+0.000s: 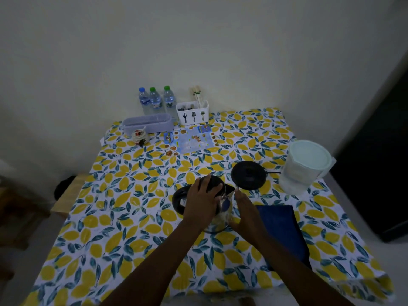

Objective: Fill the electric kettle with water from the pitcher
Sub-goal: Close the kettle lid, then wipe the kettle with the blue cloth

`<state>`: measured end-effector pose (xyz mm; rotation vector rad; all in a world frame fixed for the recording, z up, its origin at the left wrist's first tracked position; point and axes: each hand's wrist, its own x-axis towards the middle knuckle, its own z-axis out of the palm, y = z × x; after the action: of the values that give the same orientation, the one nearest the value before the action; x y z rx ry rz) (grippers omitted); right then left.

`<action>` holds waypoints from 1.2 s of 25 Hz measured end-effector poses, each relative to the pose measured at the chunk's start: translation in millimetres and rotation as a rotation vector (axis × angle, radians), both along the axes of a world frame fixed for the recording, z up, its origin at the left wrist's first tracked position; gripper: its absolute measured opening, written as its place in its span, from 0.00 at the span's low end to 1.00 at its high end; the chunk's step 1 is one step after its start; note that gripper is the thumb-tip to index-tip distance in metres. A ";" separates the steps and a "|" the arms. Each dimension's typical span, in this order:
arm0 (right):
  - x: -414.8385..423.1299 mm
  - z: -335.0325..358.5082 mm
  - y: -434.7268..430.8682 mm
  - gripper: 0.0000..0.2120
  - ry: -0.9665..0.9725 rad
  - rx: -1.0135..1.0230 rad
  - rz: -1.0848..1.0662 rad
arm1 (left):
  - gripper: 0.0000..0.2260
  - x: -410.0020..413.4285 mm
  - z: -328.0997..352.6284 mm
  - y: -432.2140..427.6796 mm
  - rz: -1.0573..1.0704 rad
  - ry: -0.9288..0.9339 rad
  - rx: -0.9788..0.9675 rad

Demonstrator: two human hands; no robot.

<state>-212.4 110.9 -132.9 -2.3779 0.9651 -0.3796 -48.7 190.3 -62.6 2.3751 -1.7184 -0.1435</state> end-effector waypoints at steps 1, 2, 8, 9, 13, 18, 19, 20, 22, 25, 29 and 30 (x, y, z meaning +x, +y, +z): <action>-4.4 -2.8 -0.2 0.44 0.046 -0.007 -0.006 | 0.19 -0.5 1.7 -0.8 0.000 -0.005 0.014; -10.3 -6.3 -0.6 0.44 0.105 -0.022 -0.022 | 0.19 -2.0 2.5 -1.5 0.003 -0.009 0.020; -80.3 -36.9 -14.6 0.41 0.401 -0.031 -0.178 | 0.19 -60.1 -22.5 -13.3 -0.235 0.090 -0.168; -89.9 -41.5 -16.3 0.41 0.428 -0.009 -0.212 | 0.18 -72.0 -30.6 -15.8 -0.273 0.141 -0.144; -108.0 -56.7 -28.6 0.42 0.561 0.097 -0.287 | 0.20 -100.5 -64.1 -24.4 -0.287 0.236 0.049; -105.3 -81.3 -31.4 0.39 0.620 0.142 -0.314 | 0.20 -104.7 -85.9 -28.1 -0.250 0.239 0.171; -106.7 -85.1 -32.3 0.37 0.614 0.114 -0.322 | 0.20 -105.8 -87.7 -27.6 -0.233 0.262 0.170; -109.2 -87.5 -34.9 0.34 0.610 0.083 -0.328 | 0.20 -107.1 -88.4 -26.2 -0.214 0.285 0.169; -115.5 -89.6 -44.8 0.29 0.598 0.038 -0.316 | 0.19 -108.4 -88.2 -23.7 -0.187 0.301 0.175; -125.3 -87.5 -63.0 0.24 0.571 -0.010 -0.242 | 0.19 -108.0 -84.4 -20.7 -0.147 0.337 0.133; -120.1 -74.1 -65.5 0.23 0.352 0.075 -0.307 | 0.18 -100.9 -66.8 -13.8 -0.101 0.354 -0.018; -114.5 -67.1 -62.3 0.23 0.233 0.112 -0.337 | 0.17 -97.1 -59.1 -12.0 -0.102 0.338 -0.076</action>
<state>-326.9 48.7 -200.0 -2.1908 1.4625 -0.1662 -145.8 178.3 -121.6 2.0668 -1.6475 -0.4582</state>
